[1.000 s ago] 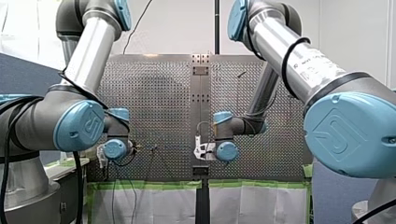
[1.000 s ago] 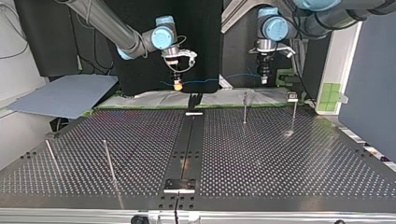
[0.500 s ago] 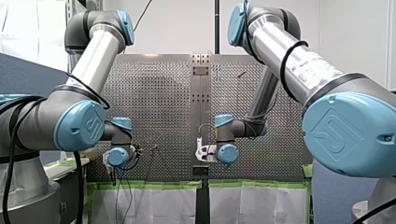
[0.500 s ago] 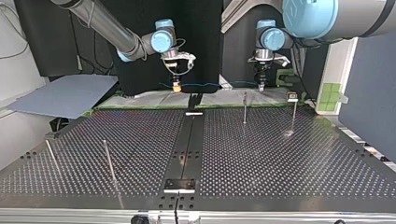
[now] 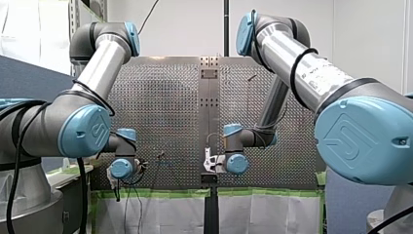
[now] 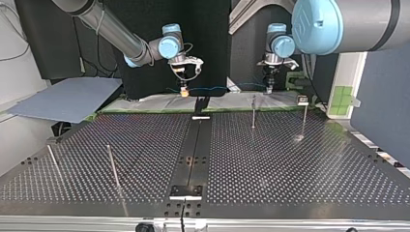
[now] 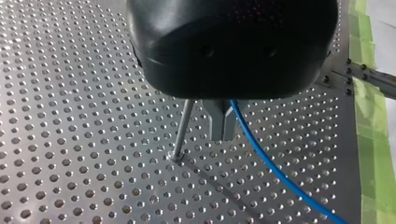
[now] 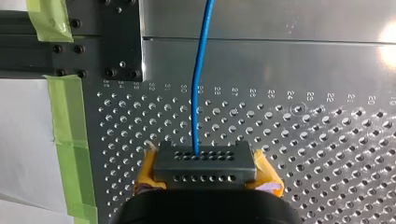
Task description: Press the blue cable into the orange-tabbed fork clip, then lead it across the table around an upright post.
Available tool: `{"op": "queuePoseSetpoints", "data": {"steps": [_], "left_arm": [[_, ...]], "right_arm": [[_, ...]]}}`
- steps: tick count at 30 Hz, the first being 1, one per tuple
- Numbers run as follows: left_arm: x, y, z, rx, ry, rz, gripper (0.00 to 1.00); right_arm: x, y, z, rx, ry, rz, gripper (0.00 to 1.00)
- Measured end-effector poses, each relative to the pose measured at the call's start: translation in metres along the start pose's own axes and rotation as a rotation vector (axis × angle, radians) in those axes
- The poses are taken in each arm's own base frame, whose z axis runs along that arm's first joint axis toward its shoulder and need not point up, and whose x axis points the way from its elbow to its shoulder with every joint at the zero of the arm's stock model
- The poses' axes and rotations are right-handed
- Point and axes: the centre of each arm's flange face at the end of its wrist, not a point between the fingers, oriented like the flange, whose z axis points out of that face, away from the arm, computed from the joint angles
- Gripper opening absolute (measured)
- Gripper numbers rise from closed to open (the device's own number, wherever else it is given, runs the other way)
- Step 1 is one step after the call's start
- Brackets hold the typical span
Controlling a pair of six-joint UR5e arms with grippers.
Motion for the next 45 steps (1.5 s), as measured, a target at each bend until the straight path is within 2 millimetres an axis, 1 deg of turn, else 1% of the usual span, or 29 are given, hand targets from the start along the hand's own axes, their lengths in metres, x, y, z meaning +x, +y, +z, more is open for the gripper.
{"op": "queuePoseSetpoints", "data": {"steps": [11, 17, 30, 45], "left_arm": [[-0.013, 0.005, 0.026, -0.011, -0.009, -0.022, 0.0], [-0.017, 0.008, 0.033, -0.011, -0.012, -0.036, 0.0], [-0.023, 0.009, 0.045, 0.001, -0.006, -0.052, 0.0], [-0.028, 0.007, 0.054, 0.005, -0.001, -0.053, 0.0]], "right_arm": [[0.003, 0.001, 0.004, -0.002, 0.005, -0.005, 0.0], [0.008, 0.001, 0.009, -0.002, 0.008, -0.007, 0.0], [0.017, 0.004, 0.018, -0.009, 0.008, -0.012, 0.0], [0.017, 0.018, 0.023, -0.033, 0.006, -0.019, 0.0]]}}
